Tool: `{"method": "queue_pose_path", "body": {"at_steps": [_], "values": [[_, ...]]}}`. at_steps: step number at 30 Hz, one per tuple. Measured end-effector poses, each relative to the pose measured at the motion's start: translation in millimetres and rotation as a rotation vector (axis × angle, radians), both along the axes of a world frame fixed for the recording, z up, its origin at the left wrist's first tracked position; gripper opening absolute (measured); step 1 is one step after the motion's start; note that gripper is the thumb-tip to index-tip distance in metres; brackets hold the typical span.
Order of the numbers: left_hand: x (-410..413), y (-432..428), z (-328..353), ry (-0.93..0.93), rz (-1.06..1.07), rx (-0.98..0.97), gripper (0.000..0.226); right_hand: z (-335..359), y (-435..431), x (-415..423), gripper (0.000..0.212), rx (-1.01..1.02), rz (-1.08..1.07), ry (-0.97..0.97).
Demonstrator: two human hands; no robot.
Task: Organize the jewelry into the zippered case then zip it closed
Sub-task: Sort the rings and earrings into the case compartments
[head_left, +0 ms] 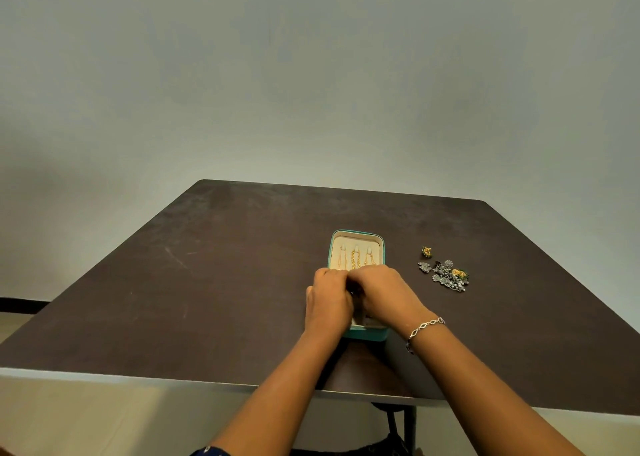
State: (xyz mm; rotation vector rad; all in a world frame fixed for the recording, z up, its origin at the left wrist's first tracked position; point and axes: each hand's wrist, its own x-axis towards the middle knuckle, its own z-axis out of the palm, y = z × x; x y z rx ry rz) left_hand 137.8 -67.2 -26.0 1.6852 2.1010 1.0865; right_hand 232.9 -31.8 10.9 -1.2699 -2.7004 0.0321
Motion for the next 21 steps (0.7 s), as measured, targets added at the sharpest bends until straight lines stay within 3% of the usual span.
{"method": "queue_pose_path", "body": {"at_steps": [9,14,21], "values": [[-3,-1,-14,-0.124,0.026,0.163,0.03,-3,1,11,0.029,-0.003,-0.047,0.232],[-4,-1,-17,-0.189,0.035,0.223,0.026,-10,4,12,0.034,-0.042,-0.035,0.247],[-5,-2,-19,-0.176,0.036,0.265,0.022,-18,6,14,0.038,0.016,-0.039,0.382]]}}
